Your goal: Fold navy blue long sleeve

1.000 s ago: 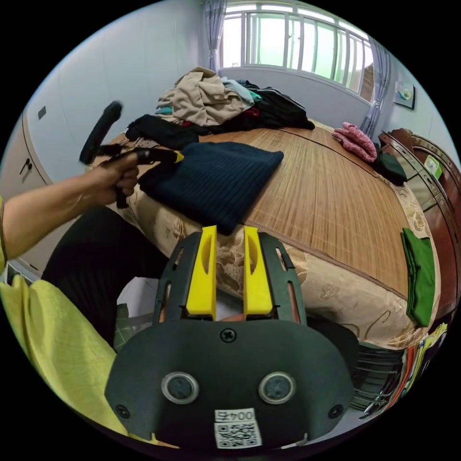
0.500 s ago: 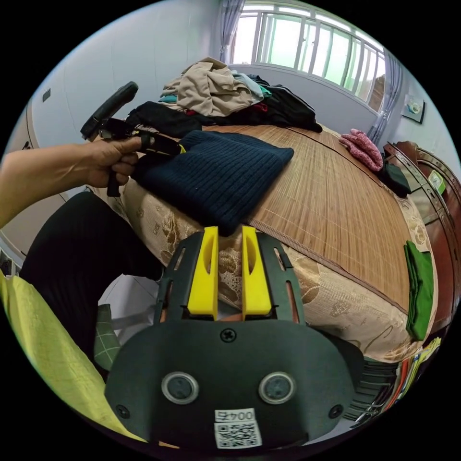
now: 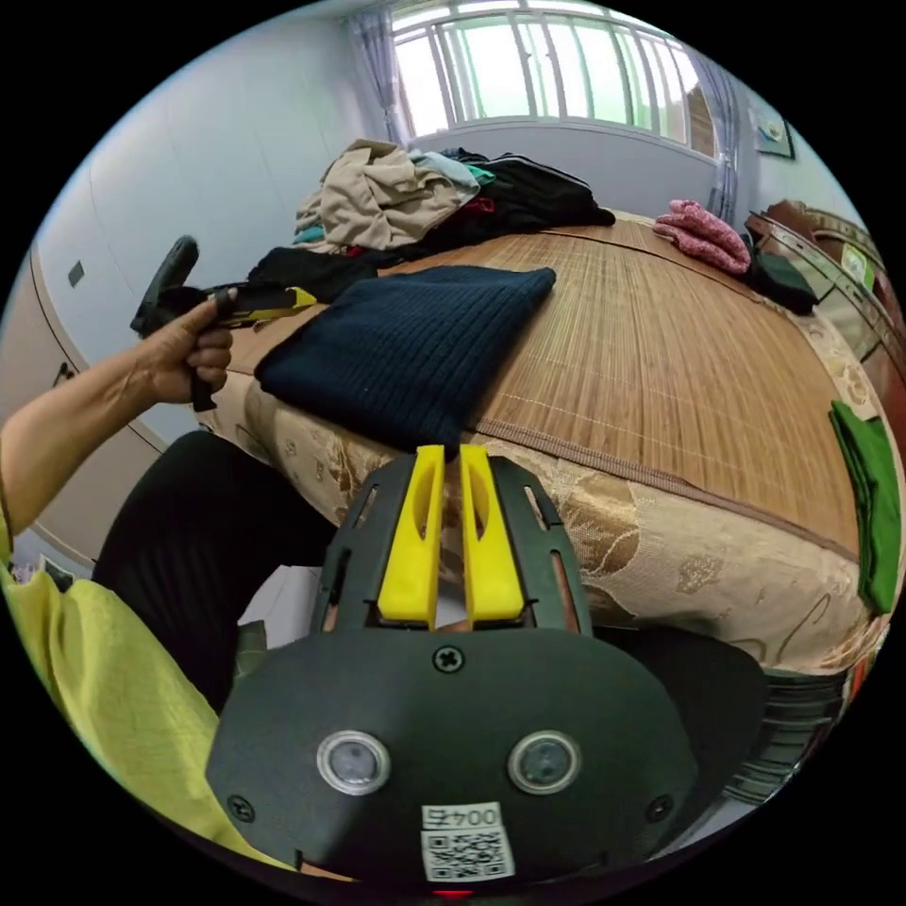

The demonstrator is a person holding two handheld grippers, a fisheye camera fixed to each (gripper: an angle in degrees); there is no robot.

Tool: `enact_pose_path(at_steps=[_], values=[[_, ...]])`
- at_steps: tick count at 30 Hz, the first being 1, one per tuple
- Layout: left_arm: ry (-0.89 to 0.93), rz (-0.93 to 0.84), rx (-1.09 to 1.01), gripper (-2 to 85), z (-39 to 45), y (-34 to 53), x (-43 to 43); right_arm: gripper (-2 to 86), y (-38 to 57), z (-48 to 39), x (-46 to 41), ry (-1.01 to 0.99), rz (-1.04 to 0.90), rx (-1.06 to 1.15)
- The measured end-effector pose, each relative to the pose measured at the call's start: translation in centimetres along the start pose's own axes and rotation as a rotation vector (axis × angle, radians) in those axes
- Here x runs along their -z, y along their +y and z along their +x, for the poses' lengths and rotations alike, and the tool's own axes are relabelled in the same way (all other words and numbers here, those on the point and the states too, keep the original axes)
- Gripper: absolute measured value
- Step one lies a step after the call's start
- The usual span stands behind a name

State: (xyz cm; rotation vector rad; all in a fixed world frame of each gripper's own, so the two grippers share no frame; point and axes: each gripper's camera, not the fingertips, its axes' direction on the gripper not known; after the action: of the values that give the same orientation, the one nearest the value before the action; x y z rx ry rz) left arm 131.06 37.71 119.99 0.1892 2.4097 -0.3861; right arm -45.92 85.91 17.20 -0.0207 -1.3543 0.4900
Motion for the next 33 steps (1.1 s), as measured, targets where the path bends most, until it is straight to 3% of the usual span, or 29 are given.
enact_pose_path(at_steps=[5, 10, 18, 33], values=[[0.113, 0.014, 0.107, 6.2, -5.2, 4.5, 4.9, 9.6, 2.2, 7.4, 1.9, -0.306, 0.067, -0.244], [0.374, 0.02, 0.309, 10.4, -9.6, 9.8, 3.1, 11.6, 3.3, 12.8, 2.2, -0.516, 0.083, -0.395], [0.216, 0.062, 0.208, 14.0, -10.0, 9.7, 3.4, 11.9, 3.5, 17.9, 2.3, -0.595, 0.046, -0.468], [0.284, 0.037, 0.258, 11.6, -11.0, 10.0, 2.6, 10.8, 0.9, 23.6, 0.5, -0.722, -0.003, -0.578]])
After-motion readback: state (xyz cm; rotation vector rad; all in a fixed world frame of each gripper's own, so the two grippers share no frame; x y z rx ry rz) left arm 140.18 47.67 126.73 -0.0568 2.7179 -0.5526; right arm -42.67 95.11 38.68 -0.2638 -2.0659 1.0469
